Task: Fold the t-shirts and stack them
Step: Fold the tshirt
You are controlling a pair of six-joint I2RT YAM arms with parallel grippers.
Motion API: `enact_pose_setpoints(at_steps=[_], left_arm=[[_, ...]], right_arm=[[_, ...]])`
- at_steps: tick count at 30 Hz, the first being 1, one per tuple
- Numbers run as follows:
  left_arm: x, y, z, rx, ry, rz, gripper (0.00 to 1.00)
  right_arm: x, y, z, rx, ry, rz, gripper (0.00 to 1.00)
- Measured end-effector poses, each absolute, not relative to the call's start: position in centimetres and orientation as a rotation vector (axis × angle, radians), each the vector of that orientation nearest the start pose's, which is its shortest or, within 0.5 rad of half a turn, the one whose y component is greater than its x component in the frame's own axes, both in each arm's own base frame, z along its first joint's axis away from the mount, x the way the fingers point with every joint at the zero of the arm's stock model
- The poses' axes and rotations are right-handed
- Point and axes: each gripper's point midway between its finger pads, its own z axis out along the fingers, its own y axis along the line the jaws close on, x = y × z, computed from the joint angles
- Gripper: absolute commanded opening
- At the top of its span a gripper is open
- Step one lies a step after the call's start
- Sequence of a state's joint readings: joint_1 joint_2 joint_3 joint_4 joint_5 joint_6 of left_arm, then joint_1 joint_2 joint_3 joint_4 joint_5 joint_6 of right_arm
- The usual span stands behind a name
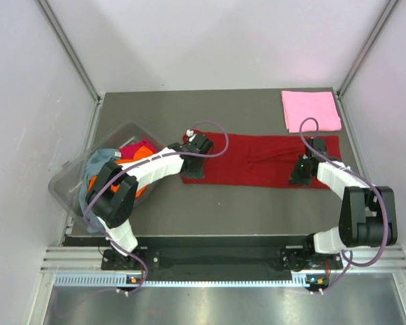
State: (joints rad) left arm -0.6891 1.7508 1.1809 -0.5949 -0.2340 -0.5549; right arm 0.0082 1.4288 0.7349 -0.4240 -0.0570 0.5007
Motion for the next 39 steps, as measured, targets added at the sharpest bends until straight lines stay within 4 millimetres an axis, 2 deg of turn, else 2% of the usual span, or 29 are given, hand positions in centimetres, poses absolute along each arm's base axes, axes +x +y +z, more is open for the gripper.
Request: enact_pose_setpoints(at_steps=[3, 6, 11, 16, 20, 25, 29, 32, 36, 39], left_arm=[[30.5, -22.6, 5.8, 0.109, 2.653, -0.088, 0.28], [30.7, -22.7, 5.9, 0.108, 2.649, -0.089, 0.27], [30.5, -22.5, 4.5, 0.108, 2.674, -0.058, 0.27], [29.2, -21.3, 2.0, 0.086, 2.725, 0.0, 0.27], [29.4, -21.2, 2.0, 0.066, 2.714, 0.01, 0.27], [29.4, -21.2, 2.2, 0.055, 2.717, 0.018, 0.28], [29.6, -21.2, 3.2, 0.063, 2.716, 0.024, 0.29], [30.5, -21.8, 5.1, 0.069, 2.682, -0.009, 0.29], [32.4, -22.9, 7.5, 0.056, 2.627, -0.063, 0.27], [34.3, -23.8, 8.6, 0.037, 2.599, -0.085, 0.26]], right_arm=[[28.7, 2.4, 2.8, 0.676, 2.615, 0.223, 0.12], [29.1, 1.8, 3.3, 0.695, 2.601, 0.22, 0.12], [29.8, 0.9, 3.8, 0.711, 2.578, 0.211, 0.13], [29.5, -1.4, 2.8, 0.799, 2.577, 0.175, 0.12], [28.6, -2.6, 1.9, 0.864, 2.577, 0.157, 0.13], [28.6, -3.1, 2.1, 0.895, 2.56, 0.15, 0.14], [28.2, -3.3, 3.1, 0.918, 2.538, 0.14, 0.16], [28.6, -3.1, 4.9, 0.904, 2.497, 0.167, 0.18], [30.5, -2.6, 8.0, 0.851, 2.419, 0.231, 0.2], [31.0, -1.7, 9.5, 0.814, 2.38, 0.286, 0.2]])
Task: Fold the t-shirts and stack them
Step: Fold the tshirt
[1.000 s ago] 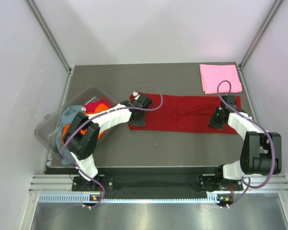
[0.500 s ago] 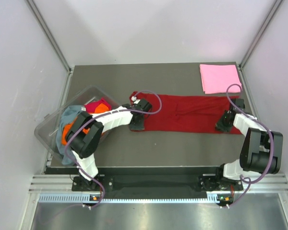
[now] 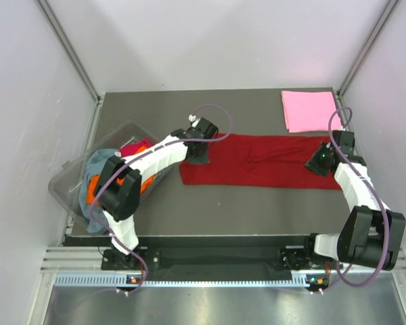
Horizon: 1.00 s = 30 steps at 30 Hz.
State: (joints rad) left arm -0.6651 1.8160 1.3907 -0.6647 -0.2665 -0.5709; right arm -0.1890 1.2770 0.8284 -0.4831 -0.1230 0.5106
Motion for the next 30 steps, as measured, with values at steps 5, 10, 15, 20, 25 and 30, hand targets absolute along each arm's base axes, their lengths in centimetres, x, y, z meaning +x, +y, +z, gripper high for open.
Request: enact_pose_setpoints(at_steps=[5, 10, 15, 20, 25, 30], left_arm=[[37.1, -25.1, 7.6, 0.02, 2.597, -0.073, 0.23], [38.8, -25.0, 4.9, 0.003, 2.636, -0.007, 0.24], [40.6, -23.8, 4.8, -0.03, 2.647, -0.02, 0.3], [44.6, -21.3, 7.2, -0.132, 2.588, -0.08, 0.32], [47.7, -19.0, 8.6, -0.217, 2.534, -0.096, 0.32], [49.9, -19.1, 8.0, -0.221, 2.514, -0.097, 0.29]], right_arm=[[31.3, -0.3, 10.3, 0.773, 2.372, 0.36, 0.21], [31.4, 0.3, 10.5, 0.753, 2.377, 0.394, 0.22], [31.8, 1.0, 10.8, 0.723, 2.367, 0.419, 0.23], [31.8, 2.2, 10.9, 0.68, 2.376, 0.447, 0.23], [32.1, 2.9, 11.1, 0.655, 2.373, 0.467, 0.24], [32.0, 3.5, 10.9, 0.639, 2.387, 0.477, 0.24]])
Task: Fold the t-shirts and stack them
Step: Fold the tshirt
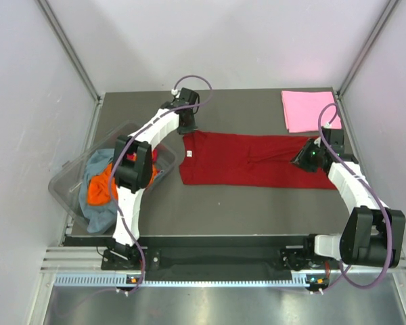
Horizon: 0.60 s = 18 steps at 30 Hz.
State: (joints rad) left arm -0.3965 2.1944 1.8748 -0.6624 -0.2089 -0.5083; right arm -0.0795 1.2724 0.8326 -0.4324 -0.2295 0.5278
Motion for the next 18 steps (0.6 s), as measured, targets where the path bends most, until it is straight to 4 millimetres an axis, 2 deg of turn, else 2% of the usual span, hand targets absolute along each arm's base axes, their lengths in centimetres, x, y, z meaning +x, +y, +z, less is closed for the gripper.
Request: enact_pose_setpoints(at_steps=[6, 11, 18], left_arm=[[52.0, -19.6, 6.2, -0.201, 2.516, -0.082, 0.27], [52.1, -18.9, 4.5, -0.198, 2.537, -0.034, 0.28], [51.9, -18.2, 3.5, -0.201, 2.549, 0.007, 0.27]], right_arm=[[32.0, 3.7, 10.9, 0.632, 2.389, 0.48, 0.24], [32.1, 3.7, 10.7, 0.633, 2.392, 0.479, 0.24], [32.4, 3.7, 10.3, 0.637, 2.4, 0.479, 0.25]])
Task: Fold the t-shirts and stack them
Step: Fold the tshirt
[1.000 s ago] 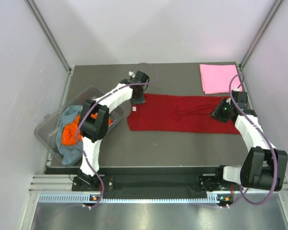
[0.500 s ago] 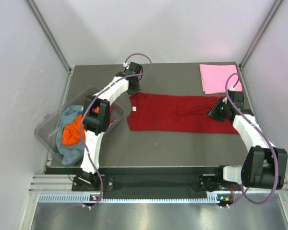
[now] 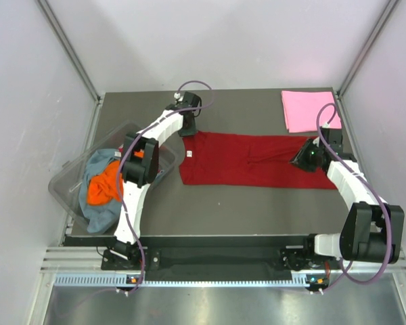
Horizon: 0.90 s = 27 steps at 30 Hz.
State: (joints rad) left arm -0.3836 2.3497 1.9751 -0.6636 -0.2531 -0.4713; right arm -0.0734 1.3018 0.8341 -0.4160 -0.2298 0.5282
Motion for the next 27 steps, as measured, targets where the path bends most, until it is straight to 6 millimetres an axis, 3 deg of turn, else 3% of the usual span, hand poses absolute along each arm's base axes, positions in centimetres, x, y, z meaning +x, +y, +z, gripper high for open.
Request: enact_pose_setpoints(at_steps=[5, 6, 8, 23, 27], left_arm=[[52.0, -17.9, 3.3, -0.205, 2.55, 0.015, 0.16], [52.1, -17.8, 3.2, -0.206, 2.55, 0.017, 0.06], [52.4, -17.5, 3.3, -0.215, 2.547, 0.015, 0.0], [56.7, -18.0, 3.4, -0.26, 2.477, -0.088, 0.0], [58.6, -18.4, 3.5, -0.285, 2.432, -0.17, 0.0]], right_arm=[[32.5, 3.7, 10.2, 0.637, 2.398, 0.479, 0.25], [32.5, 3.7, 10.2, 0.637, 2.398, 0.479, 0.25], [32.5, 3.7, 10.2, 0.635, 2.398, 0.48, 0.25], [33.4, 4.1, 11.5, 0.627, 2.363, 0.498, 0.25], [33.7, 4.1, 11.7, 0.632, 2.352, 0.506, 0.25]])
